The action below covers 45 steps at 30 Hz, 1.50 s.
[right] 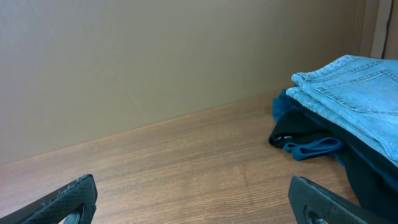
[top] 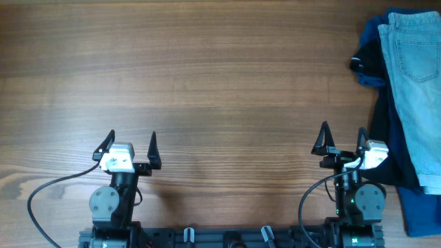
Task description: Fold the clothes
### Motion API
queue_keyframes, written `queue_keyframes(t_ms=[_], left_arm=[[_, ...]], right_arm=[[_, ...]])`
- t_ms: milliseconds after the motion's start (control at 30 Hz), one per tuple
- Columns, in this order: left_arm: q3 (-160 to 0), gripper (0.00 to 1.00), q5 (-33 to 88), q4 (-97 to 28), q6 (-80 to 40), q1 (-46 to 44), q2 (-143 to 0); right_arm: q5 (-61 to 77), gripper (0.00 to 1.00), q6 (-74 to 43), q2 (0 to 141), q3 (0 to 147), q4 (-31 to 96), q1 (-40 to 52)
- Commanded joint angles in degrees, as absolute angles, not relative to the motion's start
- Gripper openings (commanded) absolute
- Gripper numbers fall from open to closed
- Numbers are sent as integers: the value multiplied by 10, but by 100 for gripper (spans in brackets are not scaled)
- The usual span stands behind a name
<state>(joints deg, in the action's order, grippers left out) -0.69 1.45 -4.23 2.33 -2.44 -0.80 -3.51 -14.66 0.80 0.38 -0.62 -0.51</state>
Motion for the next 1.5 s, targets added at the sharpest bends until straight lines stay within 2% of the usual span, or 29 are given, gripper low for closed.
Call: queue_keyframes(t_ms=[0,233,367,567,700,800,933,1100,1167,1233,1300,1367,1400,1433,1467], left_arm=[[-3,100,19,-43,32,-27,-5],[-3,100,19,-43,32,-27,-5],[-3,100,19,-43,32,-27,-5],[-3,100,19,-43,32,-27,-5],[-3,100,19,-43,32,-27,-5],[-3,100,19,-43,32,-27,-5],[-3,100,19,-43,32,-27,-5],[-3,100,19,-43,32,-27,-5],[-3,100,19,-43,32,-27,-5],[-3,100,19,-43,32,-27,-5],[-3,100,19,-43,32,-27,-5],[-3,100,19,-43,32,-27,-5],[-3,100,19,-43,32,-27,-5],[-3,100,19,-43,32,-27,-5],[-3,100,19,-43,32,-27,-5]], right_arm=[[-41,100,-186,10,3,-8,-3],[-26,100,-321,10,3,-8,-3],[89,100,-268,10,51,8,-3],[115,100,-267,29,289,161,-3],[136,100,-253,125,435,227,-3],[144,99,-213,266,577,294,-3],[82,100,-146,458,753,397,-3],[-69,100,-68,739,1010,594,-3],[-158,100,-53,870,1104,634,-15],[-198,100,-41,960,1134,602,-39],[-200,100,45,1047,1135,520,-73],[-197,100,47,1087,1134,493,-92],[-194,96,43,1115,1134,478,-106],[-193,82,43,1145,1134,464,-117],[-193,79,44,1162,1134,455,-122]])
